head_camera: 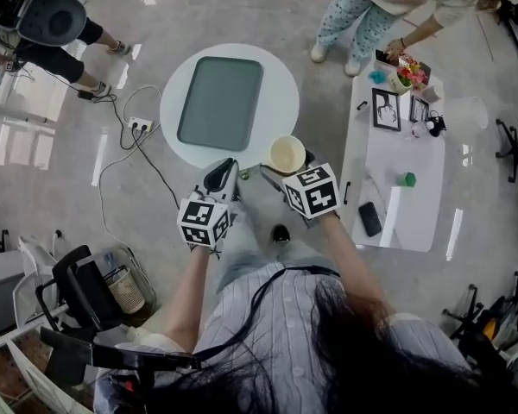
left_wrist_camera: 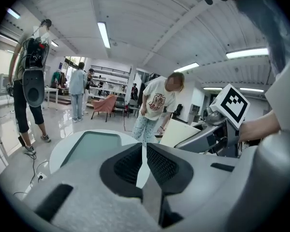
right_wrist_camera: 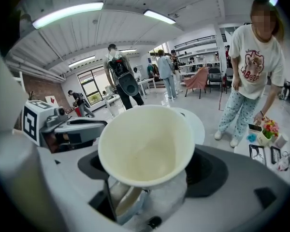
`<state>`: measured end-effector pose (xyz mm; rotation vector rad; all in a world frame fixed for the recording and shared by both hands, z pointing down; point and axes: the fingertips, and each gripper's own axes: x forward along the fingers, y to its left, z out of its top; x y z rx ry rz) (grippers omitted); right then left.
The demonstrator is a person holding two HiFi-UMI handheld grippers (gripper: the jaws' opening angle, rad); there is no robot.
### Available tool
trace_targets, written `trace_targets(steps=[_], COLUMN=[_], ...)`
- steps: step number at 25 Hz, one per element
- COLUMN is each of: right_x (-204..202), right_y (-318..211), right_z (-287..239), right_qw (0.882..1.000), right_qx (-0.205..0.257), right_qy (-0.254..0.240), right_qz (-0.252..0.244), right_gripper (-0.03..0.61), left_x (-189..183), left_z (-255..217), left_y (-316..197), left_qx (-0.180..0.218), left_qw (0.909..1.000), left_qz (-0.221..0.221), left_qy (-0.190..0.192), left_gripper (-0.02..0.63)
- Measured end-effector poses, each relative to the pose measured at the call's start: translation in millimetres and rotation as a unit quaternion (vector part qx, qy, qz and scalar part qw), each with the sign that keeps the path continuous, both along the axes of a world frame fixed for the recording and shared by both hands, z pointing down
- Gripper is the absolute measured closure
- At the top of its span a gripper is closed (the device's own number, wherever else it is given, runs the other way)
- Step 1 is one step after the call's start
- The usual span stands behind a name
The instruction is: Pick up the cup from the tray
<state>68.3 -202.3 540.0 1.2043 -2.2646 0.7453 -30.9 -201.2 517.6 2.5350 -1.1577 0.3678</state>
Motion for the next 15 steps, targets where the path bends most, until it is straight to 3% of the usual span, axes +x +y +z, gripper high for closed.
trace_targets(steps=[9, 15], right_x=[9, 7], right_y=[52, 86], right_z=[-10, -11], right_qw=[1.0, 0.999], right_qx=[0.007, 0.004], right_qy=[-0.008, -0.013], right_qz=[-0.03, -0.033], right_gripper=[0.17, 0.17], left_x=[17, 16], left_z=[-25, -31], left_y=[48, 82], left_qx=[0.022, 0.022], left_qw=[0.999, 0.9988], left_qz=[-0.039, -0.043], left_qy=[0.005, 0.005], left_gripper=[0.597, 0.595])
